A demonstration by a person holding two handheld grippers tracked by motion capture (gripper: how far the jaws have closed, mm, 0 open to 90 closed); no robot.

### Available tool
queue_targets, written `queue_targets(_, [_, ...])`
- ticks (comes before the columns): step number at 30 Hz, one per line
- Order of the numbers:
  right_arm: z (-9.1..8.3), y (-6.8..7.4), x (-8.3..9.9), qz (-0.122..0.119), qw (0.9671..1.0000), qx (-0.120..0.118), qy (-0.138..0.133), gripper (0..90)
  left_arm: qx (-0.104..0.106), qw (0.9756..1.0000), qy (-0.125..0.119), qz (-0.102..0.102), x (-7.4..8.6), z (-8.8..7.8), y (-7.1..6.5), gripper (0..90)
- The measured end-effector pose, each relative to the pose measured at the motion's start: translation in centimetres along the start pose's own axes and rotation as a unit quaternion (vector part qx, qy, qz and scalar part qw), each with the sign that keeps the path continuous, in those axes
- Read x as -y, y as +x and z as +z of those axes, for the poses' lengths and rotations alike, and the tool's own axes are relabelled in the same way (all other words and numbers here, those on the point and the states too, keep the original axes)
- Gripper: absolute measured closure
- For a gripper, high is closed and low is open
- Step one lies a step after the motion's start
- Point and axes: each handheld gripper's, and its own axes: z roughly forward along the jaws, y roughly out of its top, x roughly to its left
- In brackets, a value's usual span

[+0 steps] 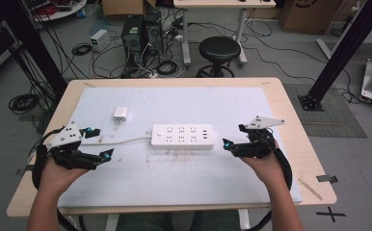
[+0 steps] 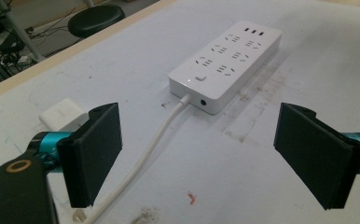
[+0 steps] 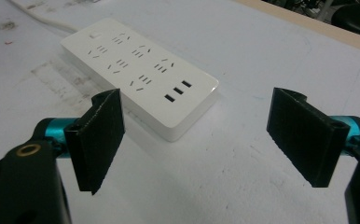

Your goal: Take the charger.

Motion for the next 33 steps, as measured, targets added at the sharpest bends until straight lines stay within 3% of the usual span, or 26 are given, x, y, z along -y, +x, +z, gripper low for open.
queue_targets(8, [0.5, -0.1, -0.1, -0.001, 1.0000, -0.007, 0.006, 19.4, -0.024, 0.9996, 0.007, -0.013, -0.4, 1.3, 1.2, 15.3])
queue_targets(10, [0.5, -0.3, -0.1, 0.000, 1.0000, -0.003, 0.003, 19.4, -0.045, 0.9985, 0.007, -0.031, -0.7, 2.0, 2.1, 15.3])
queue_targets(11, [0.5, -0.4, -0.1, 0.001, 1.0000, -0.002, 0.005, 19.4, -0.045, 0.9985, 0.007, -0.031, -0.7, 2.0, 2.1, 15.3])
queue_targets(13, [0.6, -0.6, -0.1, 0.001, 1.0000, 0.005, 0.006, 19.4, -0.064, 0.9969, 0.021, -0.041, -1.0, 2.7, 2.8, 15.3])
queue_targets(19, [0.8, -0.5, 0.0, 0.003, 0.9999, 0.011, 0.008, 19.4, -0.117, 0.9886, 0.052, -0.080, -1.3, 5.3, 5.3, 15.3])
queue_targets(23, [1.0, -0.2, 0.1, 0.005, 0.9997, 0.022, 0.006, 19.4, -0.148, 0.9807, 0.060, -0.113, -1.1, 7.9, 6.5, 15.3])
queue_targets(26, [1.1, 0.1, 0.3, 0.008, 0.9994, 0.031, 0.011, 19.4, -0.158, 0.9770, 0.064, -0.128, -0.9, 9.8, 7.3, 16.3])
queue_targets(27, [1.2, 0.2, 0.3, 0.007, 0.9993, 0.035, 0.012, 19.4, -0.163, 0.9750, 0.079, -0.129, -1.0, 10.9, 7.9, 16.3])
queue_targets(29, [1.3, 0.2, 0.4, 0.006, 0.9993, 0.036, 0.011, 19.4, -0.163, 0.9741, 0.085, -0.131, -1.1, 11.5, 8.1, 16.3])
queue_targets(30, [1.3, 0.3, 0.4, 0.009, 0.9991, 0.039, 0.011, 19.4, -0.178, 0.9710, 0.093, -0.130, -1.4, 12.5, 8.7, 16.3])
queue_targets(31, [1.3, 0.3, 0.5, 0.010, 0.9991, 0.039, 0.012, 19.4, -0.178, 0.9710, 0.093, -0.130, -1.4, 12.5, 8.7, 16.3])
queue_targets(32, [1.3, 0.3, 0.5, 0.009, 0.9991, 0.040, 0.011, 19.4, -0.187, 0.9692, 0.080, -0.138, -1.3, 13.0, 8.9, 16.6])
queue_targets(33, [1.3, 0.3, 0.5, 0.009, 0.9991, 0.040, 0.011, 19.4, -0.191, 0.9660, 0.083, -0.153, -1.2, 13.4, 9.2, 16.6])
